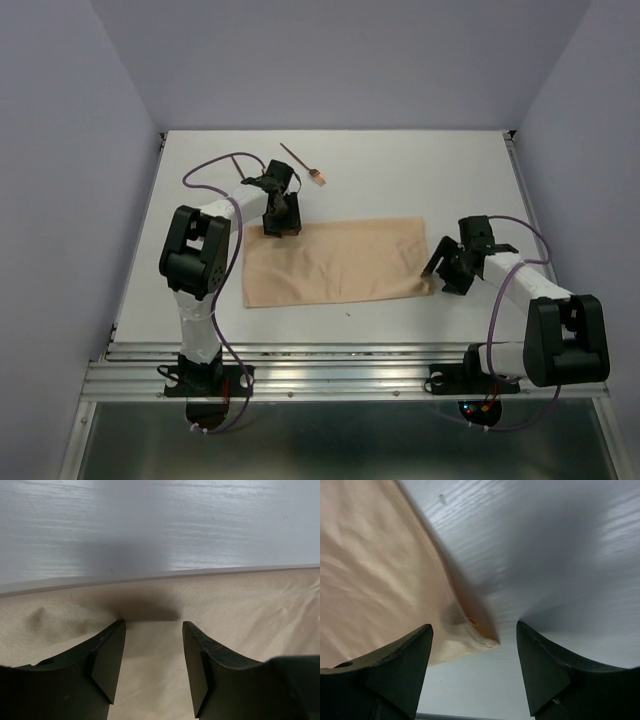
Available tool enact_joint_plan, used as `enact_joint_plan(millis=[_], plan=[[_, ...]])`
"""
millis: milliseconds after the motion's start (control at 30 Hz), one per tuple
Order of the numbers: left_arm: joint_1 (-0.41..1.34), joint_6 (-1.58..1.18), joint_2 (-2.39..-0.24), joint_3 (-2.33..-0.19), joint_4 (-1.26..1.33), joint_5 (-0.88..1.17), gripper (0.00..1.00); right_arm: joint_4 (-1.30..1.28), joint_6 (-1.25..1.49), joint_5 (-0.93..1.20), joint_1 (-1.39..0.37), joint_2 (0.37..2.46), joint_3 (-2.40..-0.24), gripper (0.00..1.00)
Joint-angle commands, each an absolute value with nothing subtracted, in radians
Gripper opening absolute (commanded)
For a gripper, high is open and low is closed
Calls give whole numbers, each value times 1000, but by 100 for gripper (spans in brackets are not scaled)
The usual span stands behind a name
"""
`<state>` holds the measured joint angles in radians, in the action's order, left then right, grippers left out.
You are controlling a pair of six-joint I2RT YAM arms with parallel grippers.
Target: Fold the napkin into a case and place the utensils inside
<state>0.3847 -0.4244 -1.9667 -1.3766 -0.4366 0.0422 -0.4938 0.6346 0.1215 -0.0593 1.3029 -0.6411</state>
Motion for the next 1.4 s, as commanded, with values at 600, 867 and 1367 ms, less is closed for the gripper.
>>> enact_joint_plan(millis=[600, 867, 1367], plan=[[397, -399, -2028, -1391, -416, 109, 58, -328, 632, 302, -101, 1167, -670, 31], [397, -396, -2037, -1394, -420, 109, 58, -375, 615, 241, -101, 1117, -693, 55], [399, -388, -2014, -1396, -423, 121, 58, -525, 660, -29, -101, 1229, -655, 44]])
